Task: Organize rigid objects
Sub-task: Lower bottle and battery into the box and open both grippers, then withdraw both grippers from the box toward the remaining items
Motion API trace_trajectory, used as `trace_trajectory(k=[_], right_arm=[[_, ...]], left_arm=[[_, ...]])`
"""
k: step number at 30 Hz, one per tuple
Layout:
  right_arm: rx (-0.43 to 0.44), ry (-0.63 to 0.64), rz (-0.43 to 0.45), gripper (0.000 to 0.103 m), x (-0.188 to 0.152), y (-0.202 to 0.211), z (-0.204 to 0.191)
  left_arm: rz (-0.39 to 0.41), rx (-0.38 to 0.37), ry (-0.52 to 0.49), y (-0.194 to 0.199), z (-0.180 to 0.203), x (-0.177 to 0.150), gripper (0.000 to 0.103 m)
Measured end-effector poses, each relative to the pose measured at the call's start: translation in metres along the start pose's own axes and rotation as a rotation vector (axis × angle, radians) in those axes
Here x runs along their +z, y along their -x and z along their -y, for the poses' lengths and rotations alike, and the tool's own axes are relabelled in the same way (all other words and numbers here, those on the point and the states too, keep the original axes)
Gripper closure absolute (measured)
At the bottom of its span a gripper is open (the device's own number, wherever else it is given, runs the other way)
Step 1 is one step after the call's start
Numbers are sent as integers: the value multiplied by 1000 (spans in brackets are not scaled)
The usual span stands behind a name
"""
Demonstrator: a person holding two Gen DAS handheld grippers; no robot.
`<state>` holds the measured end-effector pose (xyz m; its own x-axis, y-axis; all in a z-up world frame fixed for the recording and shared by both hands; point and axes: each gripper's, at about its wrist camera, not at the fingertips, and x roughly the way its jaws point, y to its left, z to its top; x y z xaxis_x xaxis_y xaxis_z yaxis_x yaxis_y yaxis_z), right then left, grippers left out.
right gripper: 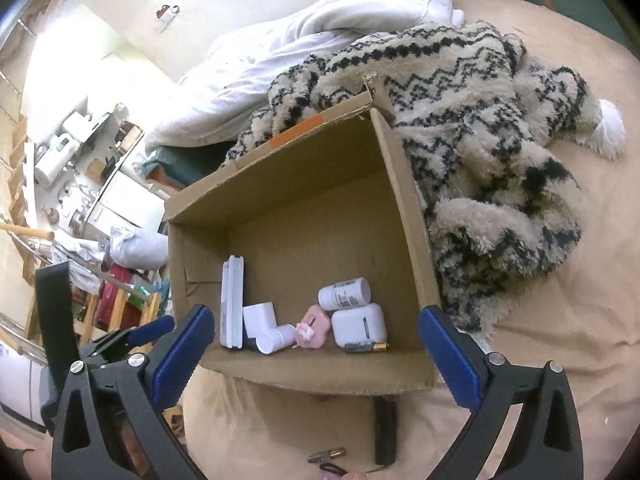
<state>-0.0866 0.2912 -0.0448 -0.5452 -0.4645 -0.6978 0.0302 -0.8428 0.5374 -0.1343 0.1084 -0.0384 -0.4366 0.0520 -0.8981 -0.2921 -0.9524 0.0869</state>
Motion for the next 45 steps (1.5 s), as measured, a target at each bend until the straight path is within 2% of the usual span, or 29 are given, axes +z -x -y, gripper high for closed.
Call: trace_trajectory(k=[9,13,23,28,32,35,41,45], right_arm=[[1,45,54,0,-15,32,-7],[-15,5,35,0,-27,37,1],[-65,-59,-8,0,-52,39,14],[-138,-53,-90,0,-59,17,19],[-232,-59,-221,0,-69,-14,28],[-255,-43,-274,0,-74,-30,28],[-320,-36,-328,0,-84,-67,14],[-458,-3,-350,0,-84,-107,-5]], left_arm=[[50,-22,37,36,-26,-35,37],[78,-31,67,45,-41,-57,37],[55,-8,138,31,-67,-90,37],[68,-8,192,33,-76,-89,37],[60,-12,172,33,-72,-90,37],[47,-18,166,32,-69,-91,37],[33,-46,194,33,-70,-89,37],[41,-49,215,37,-74,-90,37]])
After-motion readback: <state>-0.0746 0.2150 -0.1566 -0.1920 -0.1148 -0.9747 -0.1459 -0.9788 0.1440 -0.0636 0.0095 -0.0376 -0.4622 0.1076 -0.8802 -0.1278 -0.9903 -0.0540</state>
